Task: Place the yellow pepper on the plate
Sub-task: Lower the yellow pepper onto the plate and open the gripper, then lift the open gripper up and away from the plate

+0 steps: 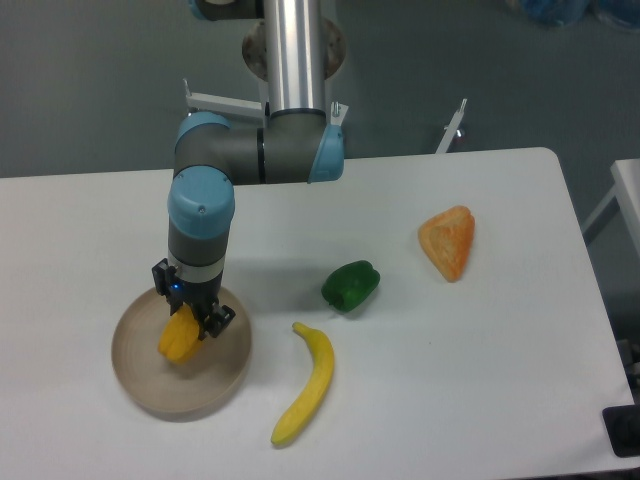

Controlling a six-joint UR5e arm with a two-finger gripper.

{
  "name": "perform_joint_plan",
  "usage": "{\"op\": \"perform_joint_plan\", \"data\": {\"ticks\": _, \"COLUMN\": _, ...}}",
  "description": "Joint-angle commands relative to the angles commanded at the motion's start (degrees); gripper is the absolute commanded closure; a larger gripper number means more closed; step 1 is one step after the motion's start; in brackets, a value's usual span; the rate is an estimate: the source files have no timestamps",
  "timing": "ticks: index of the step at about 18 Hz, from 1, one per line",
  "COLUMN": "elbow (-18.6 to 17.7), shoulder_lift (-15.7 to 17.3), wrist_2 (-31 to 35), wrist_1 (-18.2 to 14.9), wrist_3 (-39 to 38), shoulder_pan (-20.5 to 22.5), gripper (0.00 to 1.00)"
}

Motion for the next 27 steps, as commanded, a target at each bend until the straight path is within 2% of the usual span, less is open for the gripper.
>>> {"op": "perform_joint_plan", "data": {"ticks": 4, "elbow": 0.0, "shoulder_lift": -0.1, "wrist_2": 0.0, "wrist_1": 0.0, "wrist_3": 0.0, "shoulder_pan": 0.0, "gripper": 0.44}}
{"op": "perform_joint_plan", "data": {"ticks": 5, "elbow": 0.1, "shoulder_lift": -0.1, "wrist_2": 0.0, "wrist_1": 0.0, "wrist_3": 0.1, "shoulder_pan": 0.0, "gripper": 0.35}}
{"op": "perform_joint_plan", "data": {"ticks": 6, "elbow": 0.4, "shoulder_lift": 0.0, "wrist_2": 0.0, "wrist_1": 0.0, "wrist_3": 0.1, "shoulder_pan": 0.0, "gripper": 0.11}}
{"op": "perform_joint_plan", "data": {"ticks": 7, "elbow": 0.5, "shoulder_lift": 0.2, "wrist_2": 0.0, "wrist_1": 0.0, "wrist_3": 0.0, "shoulder_pan": 0.1, "gripper": 0.00}}
{"op": "perform_joint_plan", "data": {"ticks": 12, "elbow": 0.5, "shoulder_lift": 1.1, "wrist_2": 0.0, "wrist_1": -0.1, "wrist_3": -0.2, "shoulder_pan": 0.3, "gripper": 0.00}}
{"op": "perform_joint_plan", "data": {"ticks": 14, "elbow": 0.9, "shoulder_lift": 2.1, "wrist_2": 0.3, "wrist_1": -0.1, "wrist_3": 0.3, "shoulder_pan": 1.6, "gripper": 0.00}}
{"op": "perform_joint_plan", "data": {"ticks": 19, "elbow": 2.3, "shoulder_lift": 3.0, "wrist_2": 2.2, "wrist_1": -0.3, "wrist_3": 4.4, "shoulder_pan": 9.5, "gripper": 0.00}}
{"op": "perform_joint_plan", "data": {"ticks": 21, "elbow": 3.3, "shoulder_lift": 3.1, "wrist_2": 5.9, "wrist_1": -0.4, "wrist_3": 8.5, "shoulder_pan": 13.2, "gripper": 0.00}}
{"op": "perform_joint_plan", "data": {"ticks": 23, "elbow": 4.7, "shoulder_lift": 2.2, "wrist_2": 9.7, "wrist_1": -0.5, "wrist_3": 9.3, "shoulder_pan": 14.1, "gripper": 0.00}}
{"op": "perform_joint_plan", "data": {"ticks": 25, "elbow": 7.0, "shoulder_lift": 1.1, "wrist_2": 13.8, "wrist_1": -1.6, "wrist_3": 14.8, "shoulder_pan": 16.6, "gripper": 0.00}}
{"op": "perform_joint_plan", "data": {"ticks": 27, "elbow": 8.5, "shoulder_lift": 0.4, "wrist_2": 14.1, "wrist_1": -2.9, "wrist_3": 20.9, "shoulder_pan": 19.6, "gripper": 0.00}}
